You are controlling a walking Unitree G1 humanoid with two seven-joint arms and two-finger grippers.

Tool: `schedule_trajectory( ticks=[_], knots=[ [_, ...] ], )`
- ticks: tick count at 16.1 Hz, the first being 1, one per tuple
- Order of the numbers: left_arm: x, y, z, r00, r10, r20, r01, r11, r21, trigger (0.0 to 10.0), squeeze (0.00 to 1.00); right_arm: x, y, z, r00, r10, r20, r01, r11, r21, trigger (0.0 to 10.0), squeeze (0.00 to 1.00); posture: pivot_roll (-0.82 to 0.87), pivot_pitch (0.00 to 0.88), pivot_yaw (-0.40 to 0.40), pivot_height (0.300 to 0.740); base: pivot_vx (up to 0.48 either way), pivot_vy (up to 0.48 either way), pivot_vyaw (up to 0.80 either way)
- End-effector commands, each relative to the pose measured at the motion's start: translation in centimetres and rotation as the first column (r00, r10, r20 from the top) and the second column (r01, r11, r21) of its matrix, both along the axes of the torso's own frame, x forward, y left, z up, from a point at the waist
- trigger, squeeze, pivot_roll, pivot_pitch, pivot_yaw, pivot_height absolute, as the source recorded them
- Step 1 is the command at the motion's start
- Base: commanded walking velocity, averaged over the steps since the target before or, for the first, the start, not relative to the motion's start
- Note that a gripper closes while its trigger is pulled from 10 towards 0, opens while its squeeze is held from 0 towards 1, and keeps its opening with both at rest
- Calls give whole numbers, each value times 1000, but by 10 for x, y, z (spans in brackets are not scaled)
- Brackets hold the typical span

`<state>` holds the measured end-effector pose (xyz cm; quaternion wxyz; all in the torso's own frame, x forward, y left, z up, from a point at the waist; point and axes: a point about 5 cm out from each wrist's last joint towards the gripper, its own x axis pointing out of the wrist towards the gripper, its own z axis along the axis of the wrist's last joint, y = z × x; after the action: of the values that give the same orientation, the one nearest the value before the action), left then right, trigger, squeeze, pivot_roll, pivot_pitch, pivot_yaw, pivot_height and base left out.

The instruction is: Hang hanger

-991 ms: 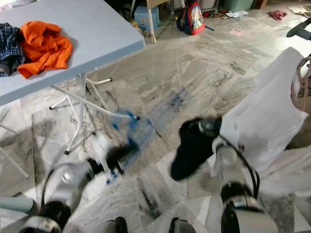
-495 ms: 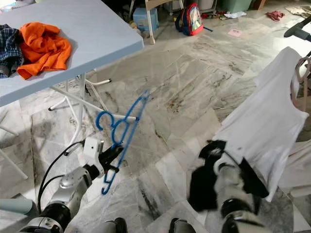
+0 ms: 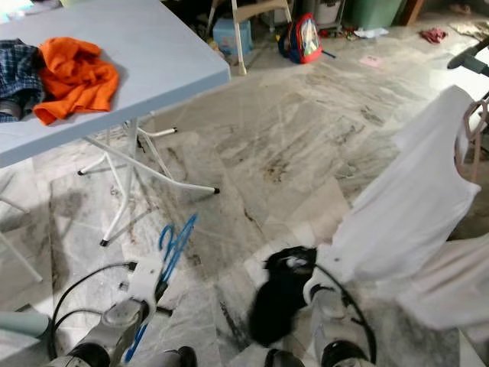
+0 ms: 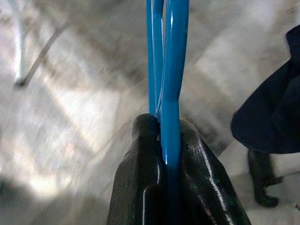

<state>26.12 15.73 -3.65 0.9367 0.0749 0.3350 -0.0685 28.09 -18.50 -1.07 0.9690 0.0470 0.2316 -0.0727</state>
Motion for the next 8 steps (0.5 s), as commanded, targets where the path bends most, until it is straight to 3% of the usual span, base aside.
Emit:
schedule_trajectory(
  ticks=[1,3,4,8],
  knots=[
    [-8,9,-6,997,74,-34,-74,997,8,10000,0,-6,-4,-5,1000,5,-9,-5,1000,-9,0,0,40,120,15,740,0,0,0],
    [-3,6,-2,995,99,7,-99,995,-27,10000,0,-9,-8,-4,1000,7,6,-7,1000,-6,0,0,4,137,9,740,0,0,0],
    [-3,4,-2,994,105,14,-105,994,-17,10000,0,-10,-5,-4,998,54,17,-54,998,-45,0,0,-3,144,16,740,0,0,0],
    [-11,7,-8,993,116,-7,-116,993,5,10000,0,-9,8,-5,998,62,22,-61,998,-30,0,0,65,113,-8,740,0,0,0]
  ],
)
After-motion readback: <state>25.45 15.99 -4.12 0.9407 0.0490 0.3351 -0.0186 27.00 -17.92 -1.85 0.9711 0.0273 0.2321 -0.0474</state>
